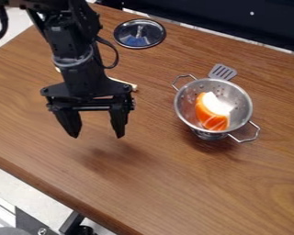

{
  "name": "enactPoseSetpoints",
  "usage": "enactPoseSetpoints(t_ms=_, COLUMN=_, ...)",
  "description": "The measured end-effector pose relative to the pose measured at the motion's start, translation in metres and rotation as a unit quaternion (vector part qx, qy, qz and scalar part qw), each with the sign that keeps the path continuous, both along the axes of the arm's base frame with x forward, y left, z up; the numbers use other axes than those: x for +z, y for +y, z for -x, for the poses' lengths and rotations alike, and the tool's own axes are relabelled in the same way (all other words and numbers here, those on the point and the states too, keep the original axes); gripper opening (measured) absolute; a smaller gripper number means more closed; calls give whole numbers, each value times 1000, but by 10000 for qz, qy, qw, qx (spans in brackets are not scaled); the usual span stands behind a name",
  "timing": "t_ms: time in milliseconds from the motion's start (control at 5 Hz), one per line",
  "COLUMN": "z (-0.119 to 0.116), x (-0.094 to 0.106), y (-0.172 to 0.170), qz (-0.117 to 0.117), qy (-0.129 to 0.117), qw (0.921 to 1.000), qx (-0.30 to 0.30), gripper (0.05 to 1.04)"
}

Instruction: Move the spatula to the bottom left of the table

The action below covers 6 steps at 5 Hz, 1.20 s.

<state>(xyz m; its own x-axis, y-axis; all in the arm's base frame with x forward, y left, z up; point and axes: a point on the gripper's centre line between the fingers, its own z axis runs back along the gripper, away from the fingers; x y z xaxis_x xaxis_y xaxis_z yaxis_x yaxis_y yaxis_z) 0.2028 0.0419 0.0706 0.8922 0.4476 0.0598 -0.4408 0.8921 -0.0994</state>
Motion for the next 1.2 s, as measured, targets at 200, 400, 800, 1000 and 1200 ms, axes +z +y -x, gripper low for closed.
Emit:
enactPoseSetpoints(t_ms=200, z=3, x=-3, y=-2, qz=53, qy=88, qw=9999, qx=6, gripper=1000)
enactPoseSetpoints(t_ms=400, z=-5, x=16, y=5, qz=280, qy=145, qw=9995, qx=66, gripper=1000)
enactPoseSetpoints(t_ms=800, z=-19, x=46, y=15, qz=-13, qy=3, qw=9999, qx=-120, gripper=1001)
enactPoseSetpoints(t_ms=1000, z=-30, x=72, y=21, qz=-162, qy=-23, qw=9998, qx=-64, gripper=1001)
enactPoseSetpoints(t_ms=1200, z=-40, x=75, y=30, qz=-1, qy=271, qw=9993, qx=239, gripper=1000)
